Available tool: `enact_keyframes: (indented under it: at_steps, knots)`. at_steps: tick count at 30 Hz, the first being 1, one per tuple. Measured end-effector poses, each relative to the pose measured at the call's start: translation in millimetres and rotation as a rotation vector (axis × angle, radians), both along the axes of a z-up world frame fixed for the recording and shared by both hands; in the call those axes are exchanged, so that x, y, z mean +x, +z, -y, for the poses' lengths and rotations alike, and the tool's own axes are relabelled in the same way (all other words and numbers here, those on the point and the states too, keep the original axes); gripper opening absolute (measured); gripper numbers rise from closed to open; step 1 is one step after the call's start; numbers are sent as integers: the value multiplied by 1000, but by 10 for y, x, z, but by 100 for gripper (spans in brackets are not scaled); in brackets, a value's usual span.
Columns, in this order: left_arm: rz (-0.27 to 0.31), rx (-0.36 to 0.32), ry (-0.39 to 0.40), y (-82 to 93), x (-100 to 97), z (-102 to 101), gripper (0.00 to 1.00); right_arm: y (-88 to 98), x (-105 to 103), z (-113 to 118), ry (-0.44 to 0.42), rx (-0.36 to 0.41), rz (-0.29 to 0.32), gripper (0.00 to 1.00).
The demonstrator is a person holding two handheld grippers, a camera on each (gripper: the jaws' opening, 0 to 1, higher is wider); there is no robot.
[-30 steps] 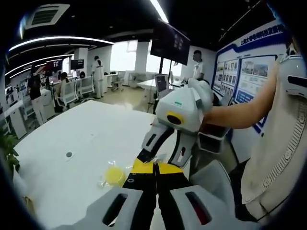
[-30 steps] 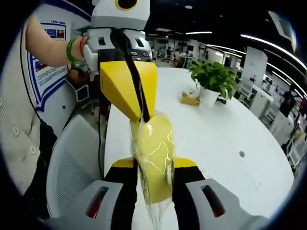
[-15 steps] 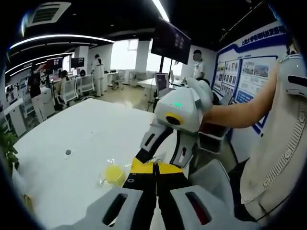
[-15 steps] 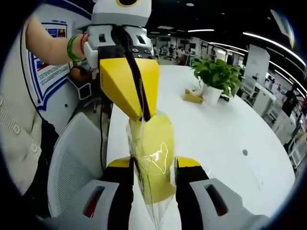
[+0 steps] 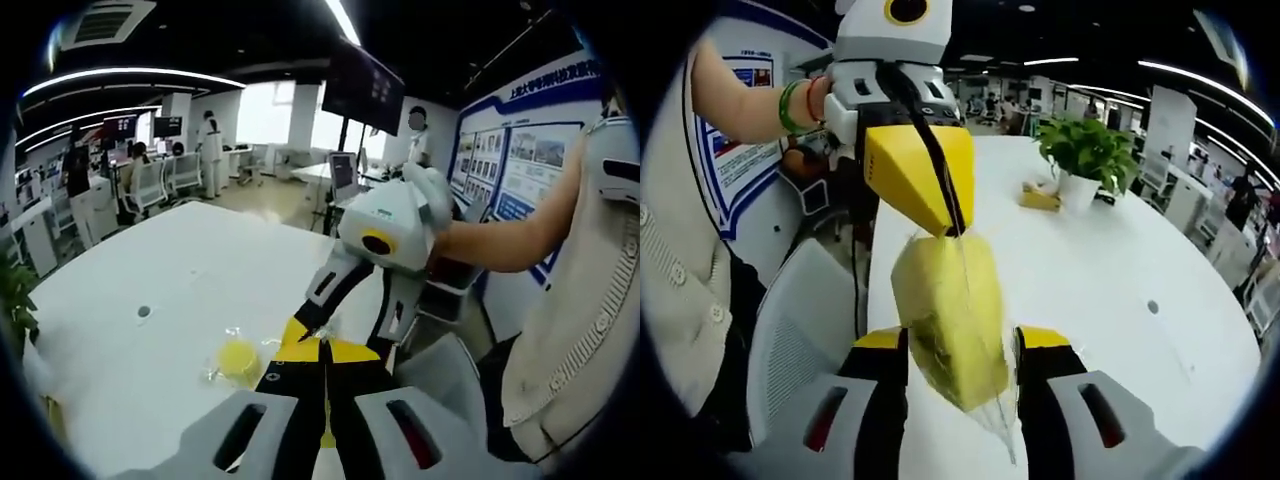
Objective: Compare the silicone blocks by pressing each to a similar depth, holding the contact briefly, and releasing to observe deformation and rebound differences across the visible hardness samples.
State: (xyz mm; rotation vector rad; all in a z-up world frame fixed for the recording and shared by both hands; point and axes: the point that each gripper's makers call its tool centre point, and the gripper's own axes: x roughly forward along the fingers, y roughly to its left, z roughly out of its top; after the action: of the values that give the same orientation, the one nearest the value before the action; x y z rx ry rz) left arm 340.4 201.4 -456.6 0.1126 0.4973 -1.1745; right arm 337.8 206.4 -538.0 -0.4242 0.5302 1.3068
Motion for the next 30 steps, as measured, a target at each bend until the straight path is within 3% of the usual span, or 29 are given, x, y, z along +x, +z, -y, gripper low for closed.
enact_keyframes:
  at_steps: [5, 14, 18, 22, 30]
  knots:
    - [-13, 1, 17, -28, -7, -46, 0, 44, -9, 130, -116, 57, -16, 57]
    - [-12, 13, 53, -97, -16, -156, 0, 179, -31, 504, -380, 232, -46, 57]
    - [-16, 28, 66, -180, -20, -206, 0, 51, -47, 713, -493, 244, -49, 55]
    - [-42, 24, 95, -268, 7, -277, 0, 0, -149, 783, -530, 280, -68, 58]
    - [-81, 36, 146, -502, 136, -400, 0, -46, -369, 796, -576, 345, -165, 61]
